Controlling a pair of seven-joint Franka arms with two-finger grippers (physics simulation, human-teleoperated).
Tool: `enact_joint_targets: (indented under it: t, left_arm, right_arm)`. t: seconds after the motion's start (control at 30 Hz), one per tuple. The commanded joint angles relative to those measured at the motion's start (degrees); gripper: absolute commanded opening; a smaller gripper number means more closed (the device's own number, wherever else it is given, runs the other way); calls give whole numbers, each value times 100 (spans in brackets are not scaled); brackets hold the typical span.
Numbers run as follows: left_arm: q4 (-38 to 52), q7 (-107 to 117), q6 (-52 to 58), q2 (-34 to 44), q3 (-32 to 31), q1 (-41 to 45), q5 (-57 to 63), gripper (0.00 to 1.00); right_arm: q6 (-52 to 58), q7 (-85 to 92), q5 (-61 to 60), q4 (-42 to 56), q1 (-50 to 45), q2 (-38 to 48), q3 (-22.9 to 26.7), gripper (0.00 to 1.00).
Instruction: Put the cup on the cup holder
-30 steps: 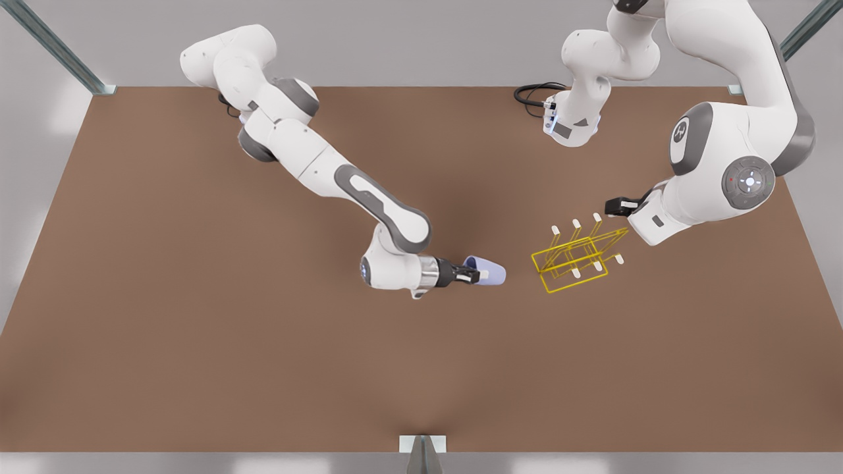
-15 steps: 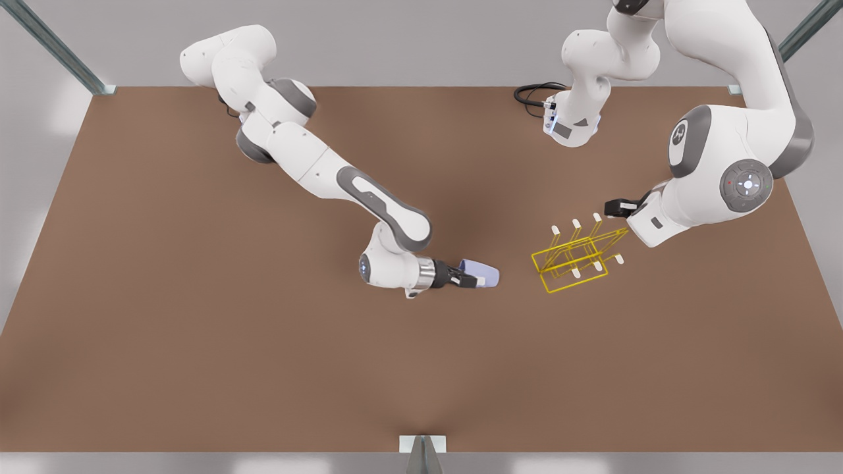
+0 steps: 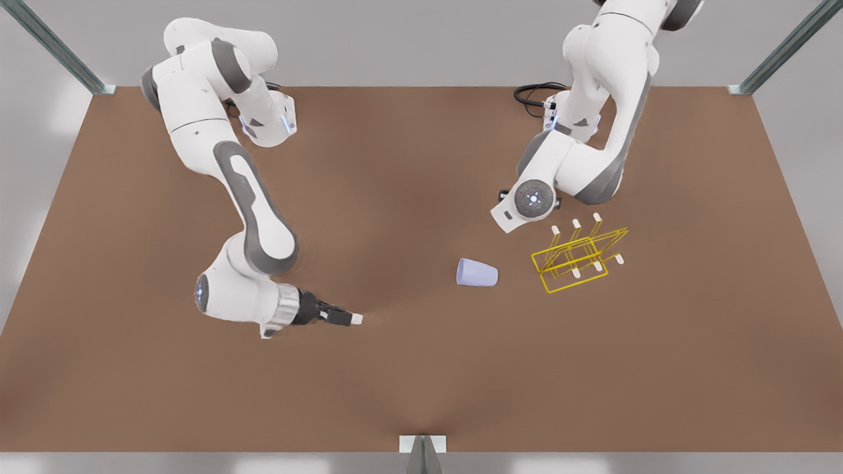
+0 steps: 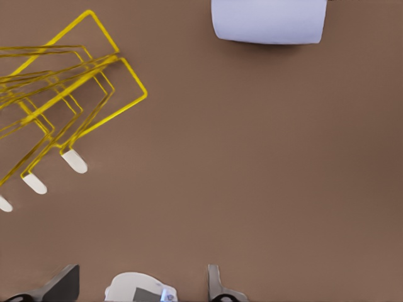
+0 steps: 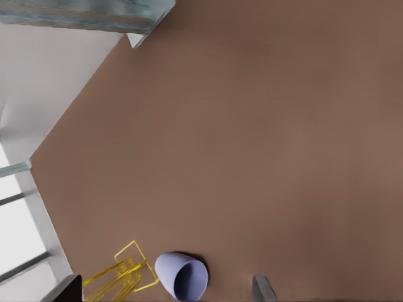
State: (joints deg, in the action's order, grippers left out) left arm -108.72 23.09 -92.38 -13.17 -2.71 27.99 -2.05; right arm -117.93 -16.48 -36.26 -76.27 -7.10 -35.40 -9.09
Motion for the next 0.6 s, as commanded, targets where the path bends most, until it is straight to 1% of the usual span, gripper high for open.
enact_joint_targets:
  t: [0.0,0.03,0.07,0.1,0.13,0.2,0.27,0.3,0.33,0.43,0.53,0.57]
  left_arm:
    - [-447,8375,-2723,-142,-28,-13,-129,100]
    - [-641,9466,-3190,-150,-28,-13,-129,100]
    - [-755,10170,-3576,-168,-28,-13,-199,100]
    - [-896,10478,-3946,-186,-28,-13,-225,100]
    - [-949,10715,-4008,-186,-19,-22,-401,100]
    - [-931,12104,-4025,-177,-19,-22,-427,100]
    - [-782,12184,-4535,-282,-19,-22,-927,100]
    - [-519,12236,-4535,-545,-10,-48,-1192,100]
    - [-27,12491,-4500,-906,-10,-5,-1140,100]
    - [554,12816,-4412,-1372,16,-84,-1201,100]
    - [563,12764,-4509,-1530,16,-101,-1113,100]
    - [554,12396,-4491,-1583,7,-172,-560,100]
  right_arm:
    - [2064,338,2762,-11,208,911,320,100]
    - [2327,540,3748,-318,244,1579,320,100]
    - [2748,540,4004,-591,305,2019,337,100]
    - [3004,531,4013,-714,630,2090,320,100]
    - [2951,1040,3837,-688,929,2028,276,100]
    - [3074,1691,3889,-644,894,2037,267,100]
    - [3233,1621,3951,-503,868,1993,267,100]
    - [3233,1612,3933,-486,859,1993,232,100]
    - [3276,1586,3925,-512,859,1993,232,100]
    - [3241,1586,3925,-468,859,1940,232,100]
    - [3241,1577,3916,-468,868,1931,241,100]
    - [3241,1569,3907,-468,868,1914,241,100]
